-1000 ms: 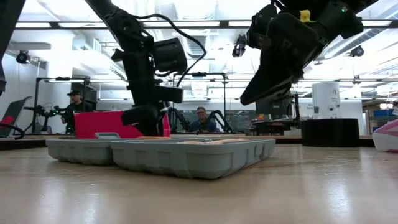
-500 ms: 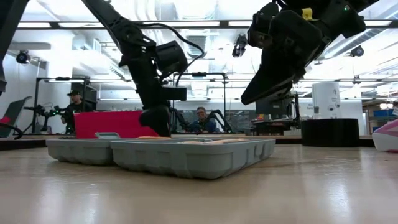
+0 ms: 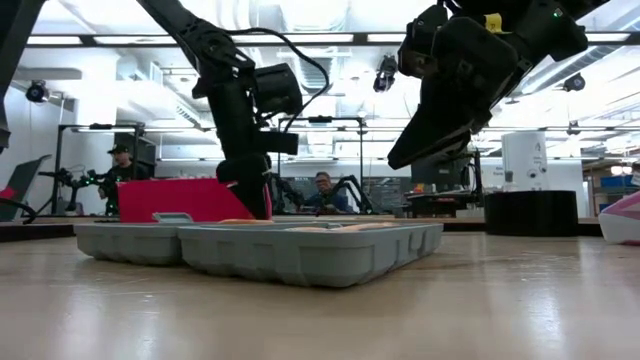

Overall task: Prefit tool cases
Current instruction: Remove the hex keys from the gray toolbox

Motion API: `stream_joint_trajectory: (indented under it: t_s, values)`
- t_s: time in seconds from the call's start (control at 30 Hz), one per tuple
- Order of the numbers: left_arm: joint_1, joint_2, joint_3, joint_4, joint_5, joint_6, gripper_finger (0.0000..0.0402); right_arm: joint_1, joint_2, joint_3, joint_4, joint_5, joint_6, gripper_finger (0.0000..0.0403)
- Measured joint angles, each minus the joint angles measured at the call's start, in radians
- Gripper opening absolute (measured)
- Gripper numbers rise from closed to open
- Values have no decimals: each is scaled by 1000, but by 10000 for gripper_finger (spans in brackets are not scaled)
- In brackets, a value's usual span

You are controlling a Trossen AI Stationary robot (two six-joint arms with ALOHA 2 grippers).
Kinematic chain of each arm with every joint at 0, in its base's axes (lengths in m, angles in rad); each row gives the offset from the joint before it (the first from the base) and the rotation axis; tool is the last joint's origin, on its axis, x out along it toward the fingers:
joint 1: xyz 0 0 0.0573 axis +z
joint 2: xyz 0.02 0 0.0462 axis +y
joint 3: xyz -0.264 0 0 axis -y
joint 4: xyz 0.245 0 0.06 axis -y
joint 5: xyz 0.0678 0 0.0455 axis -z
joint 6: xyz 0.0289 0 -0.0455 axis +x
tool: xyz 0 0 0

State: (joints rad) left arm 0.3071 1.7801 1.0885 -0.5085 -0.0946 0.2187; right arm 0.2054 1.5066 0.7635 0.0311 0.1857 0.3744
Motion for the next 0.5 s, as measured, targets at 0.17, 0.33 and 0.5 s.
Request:
stream_joint_trajectory:
  t_s: [0.17,0.33,0.5]
  values:
    - [-5,8,-5,-10,65,-3,158,0,0,0,0,0,0,63]
    - [-11,25,-5,-4,81,5,148,0,0,0,0,0,0,55]
    - [-12,26,-5,-3,55,9,140,0,0,0,0,0,0,60]
